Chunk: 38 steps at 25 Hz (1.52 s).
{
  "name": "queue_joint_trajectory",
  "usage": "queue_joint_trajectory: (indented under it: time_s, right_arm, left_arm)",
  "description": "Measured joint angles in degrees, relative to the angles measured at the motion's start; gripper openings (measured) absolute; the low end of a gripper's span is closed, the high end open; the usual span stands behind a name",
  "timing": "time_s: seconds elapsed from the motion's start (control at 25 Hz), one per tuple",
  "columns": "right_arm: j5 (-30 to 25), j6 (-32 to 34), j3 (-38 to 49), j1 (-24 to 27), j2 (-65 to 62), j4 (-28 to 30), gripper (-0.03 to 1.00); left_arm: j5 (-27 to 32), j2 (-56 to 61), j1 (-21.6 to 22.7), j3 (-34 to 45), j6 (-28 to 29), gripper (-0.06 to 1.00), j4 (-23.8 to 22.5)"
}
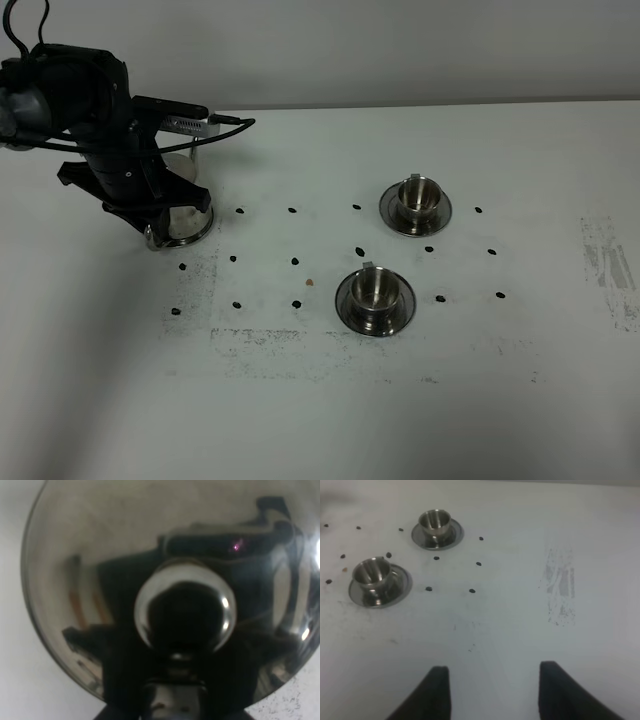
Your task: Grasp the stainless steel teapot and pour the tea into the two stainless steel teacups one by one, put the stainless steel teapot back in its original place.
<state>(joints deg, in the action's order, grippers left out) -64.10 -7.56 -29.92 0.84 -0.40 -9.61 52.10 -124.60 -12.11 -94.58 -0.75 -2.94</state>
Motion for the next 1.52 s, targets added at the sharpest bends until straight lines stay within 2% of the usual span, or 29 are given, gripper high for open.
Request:
queue_joint_trajectory:
  time_s: [0.32,0.56,0.84,1.08,1.36,1.52]
  right_arm:
    - [0.0,0.0,0.0,0.0,0.0,0.0,0.39]
    - [0.0,0.0,0.0,0.0,0.0,0.0,0.39]
    - [0.0,0.0,0.0,0.0,0.0,0.0,0.39]
    - [0.0,0.0,0.0,0.0,0.0,0.0,0.39]
    - [0.0,0.0,0.0,0.0,0.0,0.0,0.39]
    - [0.0,0.0,0.0,0.0,0.0,0.0,0.39]
  left_arm:
    - [4.54,0.58,-0.02,-2.86,-0.98,0.18,-2.18]
    - [6.79,1.23,-0.02,-5.06,-7.27,0.18,-1.48]
    - [9.78,1.6,-1.61,-8.57,-20.98,0.18,-0.85]
    - [8.27,1.71,-3.28,-9.06,-34.75,0.18,0.62]
    - [5.91,1.71,-4.2,-9.06,-52.5,0.18,6.1]
    - [3.86,1.71,-4.58,-9.06,-59.33,0.18,7.07]
